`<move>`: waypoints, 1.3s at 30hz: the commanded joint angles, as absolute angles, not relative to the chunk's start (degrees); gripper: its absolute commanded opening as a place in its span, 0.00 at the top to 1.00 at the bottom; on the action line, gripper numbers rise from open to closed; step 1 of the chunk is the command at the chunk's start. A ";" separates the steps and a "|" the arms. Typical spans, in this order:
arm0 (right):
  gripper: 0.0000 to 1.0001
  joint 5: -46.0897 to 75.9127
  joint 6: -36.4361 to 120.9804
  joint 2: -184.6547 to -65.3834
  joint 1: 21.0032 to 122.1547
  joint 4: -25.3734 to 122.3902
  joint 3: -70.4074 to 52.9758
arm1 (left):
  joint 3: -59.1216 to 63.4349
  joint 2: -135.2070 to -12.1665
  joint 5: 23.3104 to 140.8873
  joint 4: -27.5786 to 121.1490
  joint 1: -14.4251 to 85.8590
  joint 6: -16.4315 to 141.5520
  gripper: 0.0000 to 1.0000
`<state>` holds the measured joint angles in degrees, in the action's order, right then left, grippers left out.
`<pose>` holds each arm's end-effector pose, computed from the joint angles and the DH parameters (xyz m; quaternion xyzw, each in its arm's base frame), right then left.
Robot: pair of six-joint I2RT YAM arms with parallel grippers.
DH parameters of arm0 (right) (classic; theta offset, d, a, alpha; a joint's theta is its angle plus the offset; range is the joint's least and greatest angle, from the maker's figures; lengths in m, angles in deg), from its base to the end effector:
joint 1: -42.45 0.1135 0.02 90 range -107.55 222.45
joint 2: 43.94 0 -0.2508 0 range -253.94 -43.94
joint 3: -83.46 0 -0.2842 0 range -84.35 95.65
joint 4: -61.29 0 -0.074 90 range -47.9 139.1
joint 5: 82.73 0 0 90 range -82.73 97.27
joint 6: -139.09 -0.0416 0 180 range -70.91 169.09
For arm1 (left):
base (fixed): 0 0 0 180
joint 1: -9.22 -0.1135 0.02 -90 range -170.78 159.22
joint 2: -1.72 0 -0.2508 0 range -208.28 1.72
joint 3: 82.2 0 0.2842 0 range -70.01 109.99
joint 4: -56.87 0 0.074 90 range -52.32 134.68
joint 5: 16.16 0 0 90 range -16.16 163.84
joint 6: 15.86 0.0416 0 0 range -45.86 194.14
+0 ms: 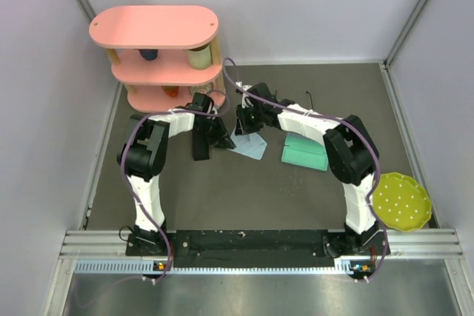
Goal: Organize the sunglasses
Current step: Open the folded cleaning cloth at the center of the board.
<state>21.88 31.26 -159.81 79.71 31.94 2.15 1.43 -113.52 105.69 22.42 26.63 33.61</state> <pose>0.3753 0.2987 0.1723 -0.2019 0.9002 0.2746 0.2711 0.3878 -0.1446 0.0915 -0.1328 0.9330 -0.3314 0.0445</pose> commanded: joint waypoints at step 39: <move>0.71 4.11 32.14 -150.54 87.01 30.99 -6.39 | 3.91 -96.02 95.55 10.67 22.06 40.92 0.62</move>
<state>4.61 37.47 -149.34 86.35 30.16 -3.40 3.18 -101.35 98.31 12.13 24.94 38.39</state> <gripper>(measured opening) 0.277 0.376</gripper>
